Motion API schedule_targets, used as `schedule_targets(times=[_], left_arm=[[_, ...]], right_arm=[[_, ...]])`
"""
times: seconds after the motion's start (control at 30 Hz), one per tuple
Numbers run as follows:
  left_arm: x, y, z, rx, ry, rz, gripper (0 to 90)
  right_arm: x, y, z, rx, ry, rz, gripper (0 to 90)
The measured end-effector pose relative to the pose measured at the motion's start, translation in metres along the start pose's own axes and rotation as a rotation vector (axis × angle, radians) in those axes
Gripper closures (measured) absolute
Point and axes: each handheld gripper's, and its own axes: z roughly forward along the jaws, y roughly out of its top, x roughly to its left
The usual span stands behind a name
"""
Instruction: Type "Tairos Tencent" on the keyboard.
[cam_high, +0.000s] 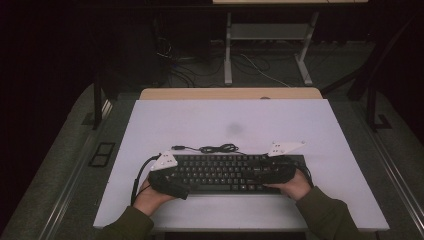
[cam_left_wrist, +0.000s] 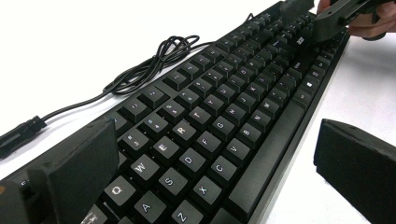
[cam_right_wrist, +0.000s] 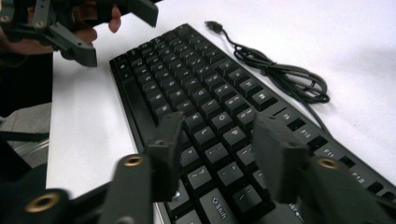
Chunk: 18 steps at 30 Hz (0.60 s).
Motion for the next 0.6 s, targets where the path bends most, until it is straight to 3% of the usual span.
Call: schedule_targets(times=[0.37,0.6], left_arm=[[0.0007,-0.0003,-0.0006,0.004,-0.001,0.001,0.0],[0.0004,-0.0002,-0.0003,0.003,-0.001,0.001,0.0]], right_arm=[[0.0018,-0.0040,0.0059,0.072,0.009,-0.030,80.3],[0.0017,-0.0061,0.0082,0.119,0.011,-0.053,89.1]])
